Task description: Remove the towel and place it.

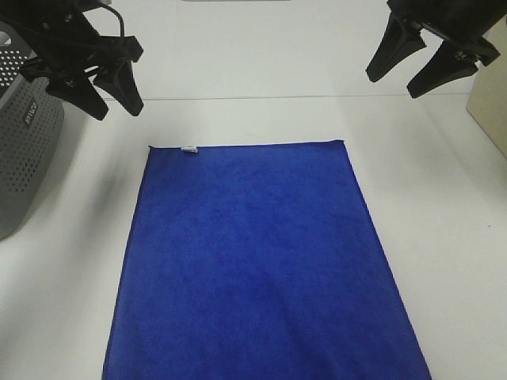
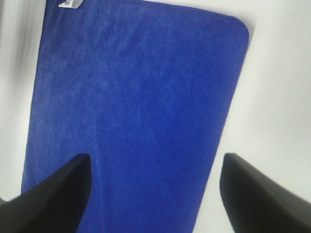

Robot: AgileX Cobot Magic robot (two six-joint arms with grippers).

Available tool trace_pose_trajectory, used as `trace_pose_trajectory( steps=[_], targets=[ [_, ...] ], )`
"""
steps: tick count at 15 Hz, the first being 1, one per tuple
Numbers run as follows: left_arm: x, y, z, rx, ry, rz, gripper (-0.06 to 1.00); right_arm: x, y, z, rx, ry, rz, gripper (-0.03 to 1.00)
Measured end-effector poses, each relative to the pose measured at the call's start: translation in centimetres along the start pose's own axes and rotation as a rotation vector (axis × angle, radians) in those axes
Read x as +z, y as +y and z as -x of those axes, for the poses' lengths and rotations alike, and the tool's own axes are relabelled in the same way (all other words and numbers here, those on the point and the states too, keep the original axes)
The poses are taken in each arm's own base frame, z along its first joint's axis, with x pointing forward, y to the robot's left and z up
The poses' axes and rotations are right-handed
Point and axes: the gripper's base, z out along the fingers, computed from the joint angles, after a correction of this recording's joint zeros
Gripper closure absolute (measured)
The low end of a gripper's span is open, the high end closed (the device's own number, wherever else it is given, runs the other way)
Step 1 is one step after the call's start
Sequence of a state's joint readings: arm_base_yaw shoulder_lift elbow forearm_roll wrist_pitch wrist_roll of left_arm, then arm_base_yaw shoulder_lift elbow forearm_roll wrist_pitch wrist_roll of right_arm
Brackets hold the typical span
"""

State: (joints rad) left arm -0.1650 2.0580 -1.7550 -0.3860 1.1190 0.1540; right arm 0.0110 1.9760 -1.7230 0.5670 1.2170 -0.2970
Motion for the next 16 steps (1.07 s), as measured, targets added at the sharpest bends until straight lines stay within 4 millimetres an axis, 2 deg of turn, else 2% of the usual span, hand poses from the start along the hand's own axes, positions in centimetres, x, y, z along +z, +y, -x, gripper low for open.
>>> trace_pose_trajectory(
  steps=[3, 7, 9, 13, 16],
  targets=[
    [3.7, 0.7, 2.1, -0.033, 0.034, -0.063, 0.39, 2.8, -2.2, 1.9, 0.013, 0.037, -0.013, 0.24],
    [7.8, 2.4, 3.3, -0.044, 0.096, -0.078, 0.39, 6.2, -4.6, 3.5, 0.029, 0.074, -0.019, 0.24],
    [8.4, 4.2, 4.0, -0.068, 0.088, -0.074, 0.39, 7.5, -6.4, 4.6, 0.044, 0.064, -0.017, 0.24],
    [8.1, 7.0, 4.1, -0.121, 0.077, -0.063, 0.39, 7.9, -10.4, 5.0, 0.131, 0.035, 0.022, 0.24],
    [8.6, 9.6, 3.7, -0.172, 0.088, -0.056, 0.39, 9.7, -11.5, 4.8, 0.142, 0.060, 0.051, 0.24]
  ],
)
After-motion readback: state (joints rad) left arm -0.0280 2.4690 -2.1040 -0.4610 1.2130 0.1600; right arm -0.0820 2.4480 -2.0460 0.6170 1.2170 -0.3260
